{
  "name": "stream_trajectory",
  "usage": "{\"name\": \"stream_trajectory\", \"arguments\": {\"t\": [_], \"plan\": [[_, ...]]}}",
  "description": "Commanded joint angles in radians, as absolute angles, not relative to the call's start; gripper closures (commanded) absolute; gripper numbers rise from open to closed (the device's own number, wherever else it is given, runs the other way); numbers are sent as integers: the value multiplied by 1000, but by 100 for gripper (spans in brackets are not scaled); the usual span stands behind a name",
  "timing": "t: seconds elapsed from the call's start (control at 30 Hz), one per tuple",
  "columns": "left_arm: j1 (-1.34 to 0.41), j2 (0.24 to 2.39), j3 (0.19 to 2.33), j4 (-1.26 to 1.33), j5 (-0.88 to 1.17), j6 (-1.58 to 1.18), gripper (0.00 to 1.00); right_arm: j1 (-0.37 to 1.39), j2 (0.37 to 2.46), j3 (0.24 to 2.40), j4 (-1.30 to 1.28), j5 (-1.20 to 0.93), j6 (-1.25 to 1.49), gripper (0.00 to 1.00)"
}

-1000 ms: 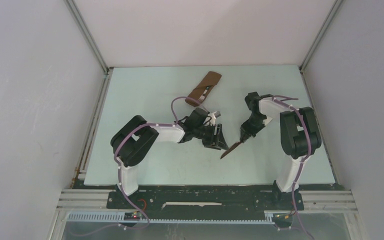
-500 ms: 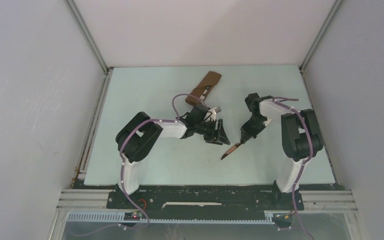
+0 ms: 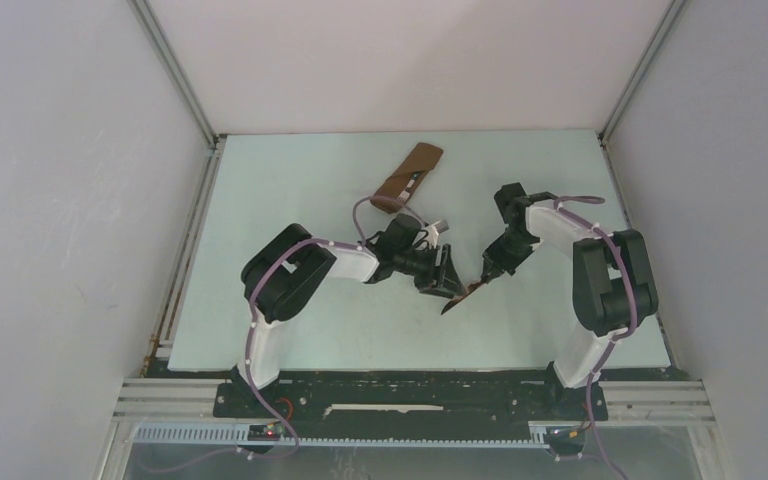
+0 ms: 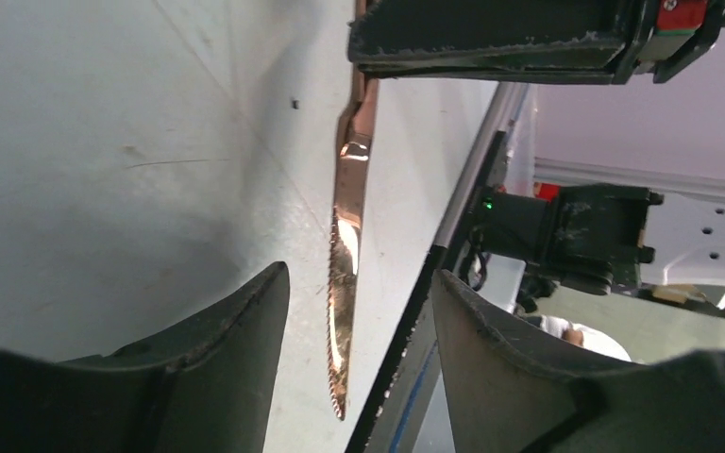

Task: Fold the napkin into a case and place the utensils inside
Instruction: Pick up the knife from the center of the board, then pass from the right arm to the left, then pass from the left arm to the right

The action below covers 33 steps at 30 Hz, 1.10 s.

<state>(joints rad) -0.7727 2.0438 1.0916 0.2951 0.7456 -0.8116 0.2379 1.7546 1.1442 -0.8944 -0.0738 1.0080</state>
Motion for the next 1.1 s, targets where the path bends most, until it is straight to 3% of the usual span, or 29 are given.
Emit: {"name": "stream_trajectory", "arguments": {"t": [0.0,0.1,0.23,0.33,0.47,0.5,0.6,0.7,0.87,1.07], "plan": [[-797,2082,1077,435,843,-898,39,239,1706,1145,-891,-85,1006,100],[-802,2090,1068,488,861,-930,49,241,1703,1144,-889,-86,1009,100],[-801,2081,1048,559,865,-981,75,243,1700,1145,-886,-86,1009,100],[-796,2066,1031,591,850,-1004,99,249,1693,1145,-881,-82,1001,100],[-773,2020,985,671,845,-1033,100,268,1649,1145,-847,-78,933,100],[-763,2002,971,683,844,-1033,100,277,1630,1144,-822,-85,894,92],[-732,1943,931,696,843,-1035,100,308,1539,1125,-727,-104,773,44],[-700,1881,888,758,842,-1081,100,331,1413,1030,-603,-178,681,23],[-643,1774,773,970,789,-1245,100,380,1279,898,-271,-461,656,20],[-593,1691,636,1237,658,-1451,100,408,1220,759,227,-553,891,18]]}}
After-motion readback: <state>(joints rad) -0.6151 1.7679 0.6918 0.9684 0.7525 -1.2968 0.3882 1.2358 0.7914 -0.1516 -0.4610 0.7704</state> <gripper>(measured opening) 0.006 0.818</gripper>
